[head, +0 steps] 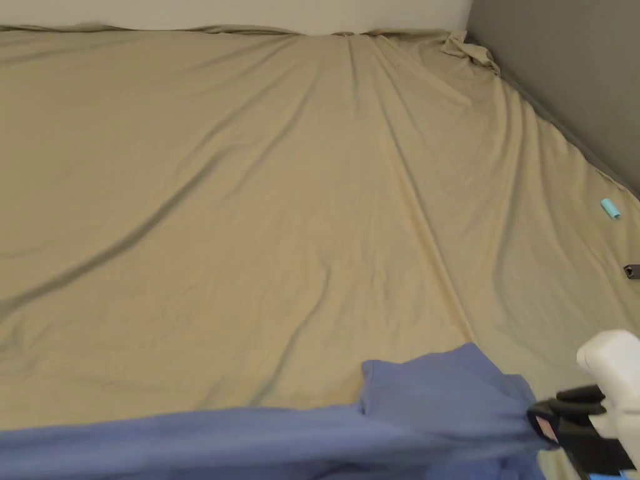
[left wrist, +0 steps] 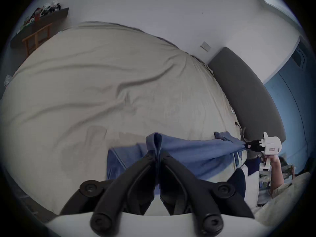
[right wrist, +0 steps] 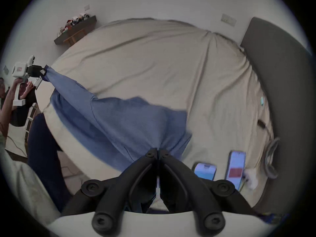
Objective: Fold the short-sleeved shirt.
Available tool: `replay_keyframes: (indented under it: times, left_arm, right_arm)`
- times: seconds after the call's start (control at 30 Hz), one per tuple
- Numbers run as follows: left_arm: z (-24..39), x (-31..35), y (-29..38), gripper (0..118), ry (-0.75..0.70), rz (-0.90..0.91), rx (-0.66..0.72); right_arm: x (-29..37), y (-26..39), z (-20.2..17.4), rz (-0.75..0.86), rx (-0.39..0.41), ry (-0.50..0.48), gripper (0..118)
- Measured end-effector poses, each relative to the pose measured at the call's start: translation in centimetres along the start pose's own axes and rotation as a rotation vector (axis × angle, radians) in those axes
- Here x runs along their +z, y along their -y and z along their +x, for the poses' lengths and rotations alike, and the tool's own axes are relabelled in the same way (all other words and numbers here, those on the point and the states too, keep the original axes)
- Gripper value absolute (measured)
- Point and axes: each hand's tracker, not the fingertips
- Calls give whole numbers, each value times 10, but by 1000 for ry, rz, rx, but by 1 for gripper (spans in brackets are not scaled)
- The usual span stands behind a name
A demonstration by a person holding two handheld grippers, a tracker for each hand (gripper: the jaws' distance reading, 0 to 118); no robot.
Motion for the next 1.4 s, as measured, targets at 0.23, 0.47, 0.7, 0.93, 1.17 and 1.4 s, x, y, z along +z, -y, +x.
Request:
replay_keyframes:
  times: [0.23, 0.47, 0.7, 0.93, 1.17, 1.4]
  left_arm:
    - [-22, -44, 42, 3, -179, -287, -108]
    - [-35, -86, 63, 2, -250, -347, -108]
    - [-21, -84, 65, 4, -239, -297, -25]
    - [39, -24, 66, 118, -245, 18, -194]
    - [58, -45, 72, 118, -480, 29, -159]
    - [9, -32, 72, 0, -101, 17, 102]
  right_arm:
    - [-61, 42, -17, -218, 41, -18, 4]
    - [-107, 46, -6, -298, 26, -1, 4]
    - [-104, 43, -11, -291, 24, 0, 4]
    - [-31, 38, -8, 12, -85, -131, 117]
    - [13, -3, -62, 255, -183, 47, 83]
    - [8, -12, -90, 339, -143, -292, 2]
